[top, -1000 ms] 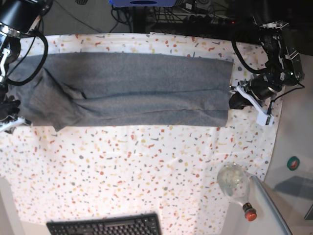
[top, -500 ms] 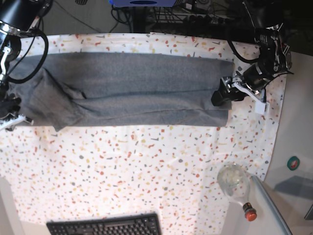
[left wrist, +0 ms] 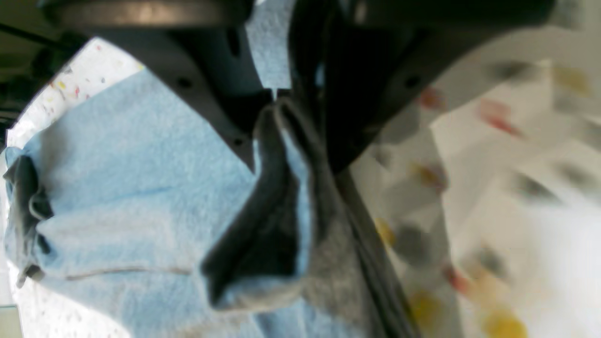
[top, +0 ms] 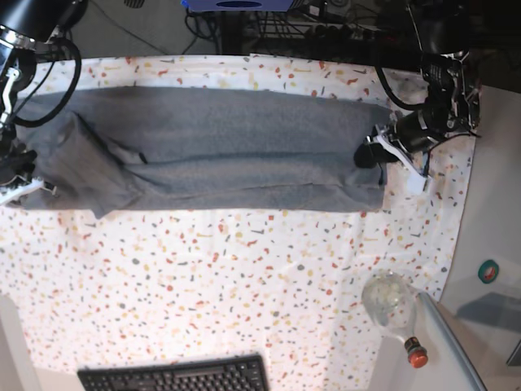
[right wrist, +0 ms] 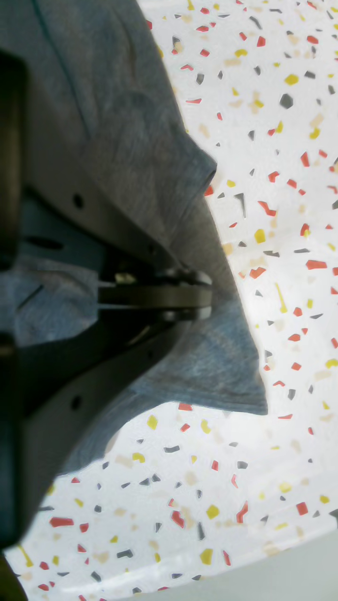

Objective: Layout the t-shirt on the table in an organized manner, then fold the t-shirt properly
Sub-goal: 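Pull the strip ends with both grippers to straighten the long fold, then fold the strip end with the left gripper toward the right gripper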

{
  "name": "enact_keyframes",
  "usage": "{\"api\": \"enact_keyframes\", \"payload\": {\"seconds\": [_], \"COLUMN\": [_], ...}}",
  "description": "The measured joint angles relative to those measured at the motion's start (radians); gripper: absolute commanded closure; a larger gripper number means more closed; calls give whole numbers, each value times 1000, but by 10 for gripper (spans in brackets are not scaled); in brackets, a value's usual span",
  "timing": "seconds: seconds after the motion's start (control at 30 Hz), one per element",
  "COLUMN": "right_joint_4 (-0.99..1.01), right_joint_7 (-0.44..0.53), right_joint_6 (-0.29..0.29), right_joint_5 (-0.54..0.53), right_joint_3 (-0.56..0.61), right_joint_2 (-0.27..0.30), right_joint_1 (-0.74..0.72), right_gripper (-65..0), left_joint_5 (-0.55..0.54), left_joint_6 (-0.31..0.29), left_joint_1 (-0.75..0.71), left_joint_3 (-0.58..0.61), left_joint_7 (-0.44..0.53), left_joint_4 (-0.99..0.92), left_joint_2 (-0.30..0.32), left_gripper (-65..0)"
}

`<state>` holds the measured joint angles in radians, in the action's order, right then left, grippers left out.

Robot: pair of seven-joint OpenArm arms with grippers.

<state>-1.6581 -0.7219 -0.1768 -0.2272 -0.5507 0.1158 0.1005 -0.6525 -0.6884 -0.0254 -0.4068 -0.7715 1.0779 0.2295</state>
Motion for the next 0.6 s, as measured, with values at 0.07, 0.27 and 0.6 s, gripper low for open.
{"api": "enact_keyframes", "payload": {"seconds": [0.07,0.27,0.6], "right_joint_4": [-1,-4,-4], "right_joint_7": [-5,-2,-5], "right_joint_6": [0,0,-1], "right_joint_5": [0,-3,-3], "right_joint_3": [0,0,-2], "right_joint_2": [0,-1,2], "right_joint_1": [9,24,30], "right_gripper": [0,0,0], "left_joint_5": [-8,-3,-6], "left_joint_6": [44,119,256], "left_joint_1": [5,-71,-174], "left_joint_3": [1,5,222], "left_joint_7": [8,13,4], "left_joint_4": [32,222,486], "left_joint_2": [38,85,49], "left_gripper": [0,0,0]}}
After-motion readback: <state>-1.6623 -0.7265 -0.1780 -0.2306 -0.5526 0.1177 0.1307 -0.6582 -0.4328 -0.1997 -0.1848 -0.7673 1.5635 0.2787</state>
